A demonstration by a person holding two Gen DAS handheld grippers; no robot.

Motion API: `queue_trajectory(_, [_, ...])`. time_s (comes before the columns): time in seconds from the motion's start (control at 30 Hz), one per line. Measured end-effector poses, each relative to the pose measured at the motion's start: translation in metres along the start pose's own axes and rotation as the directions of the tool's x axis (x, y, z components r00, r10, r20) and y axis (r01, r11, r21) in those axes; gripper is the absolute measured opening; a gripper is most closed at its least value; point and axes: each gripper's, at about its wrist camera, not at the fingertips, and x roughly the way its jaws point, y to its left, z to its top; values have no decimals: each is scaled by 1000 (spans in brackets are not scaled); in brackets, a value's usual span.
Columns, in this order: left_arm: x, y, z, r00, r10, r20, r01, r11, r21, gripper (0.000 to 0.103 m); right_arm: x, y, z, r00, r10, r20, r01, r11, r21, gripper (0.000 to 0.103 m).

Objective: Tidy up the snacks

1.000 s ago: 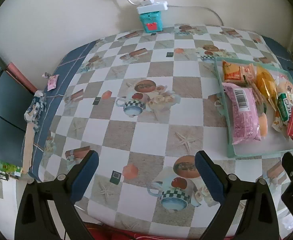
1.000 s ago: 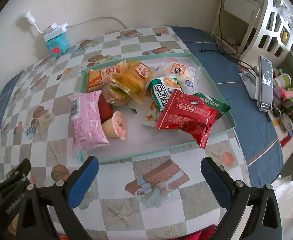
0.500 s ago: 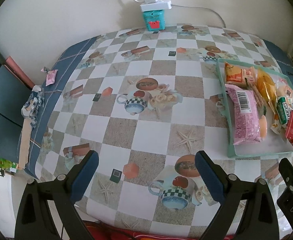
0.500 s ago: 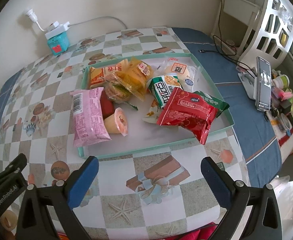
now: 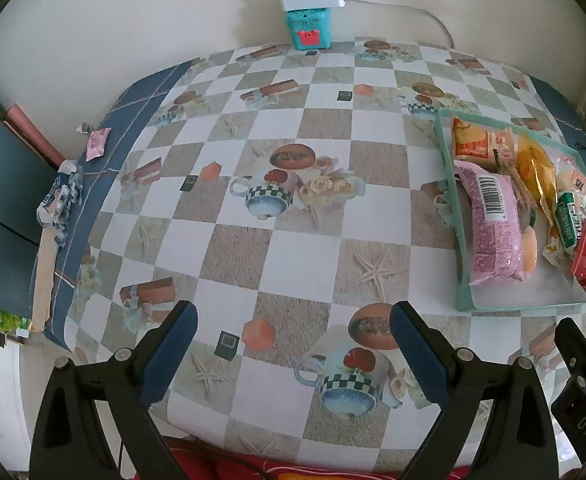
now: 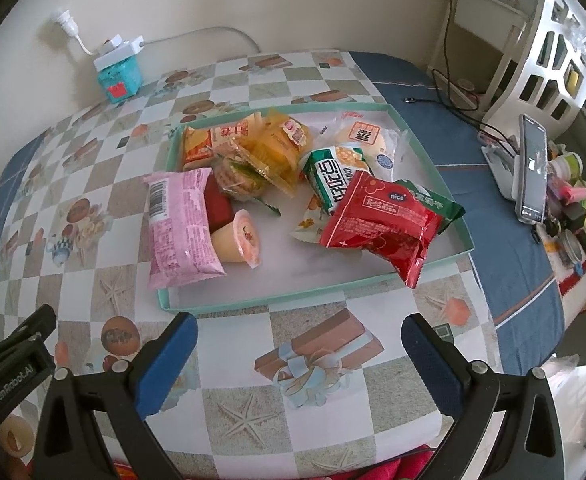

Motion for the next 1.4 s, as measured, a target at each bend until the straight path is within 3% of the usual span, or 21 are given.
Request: queue_trajectory(1.4, [5,-2,0,1000,-6,-22,7,1000,14,97,1,2,0,1000,1,-3,-1,1000,-15,103])
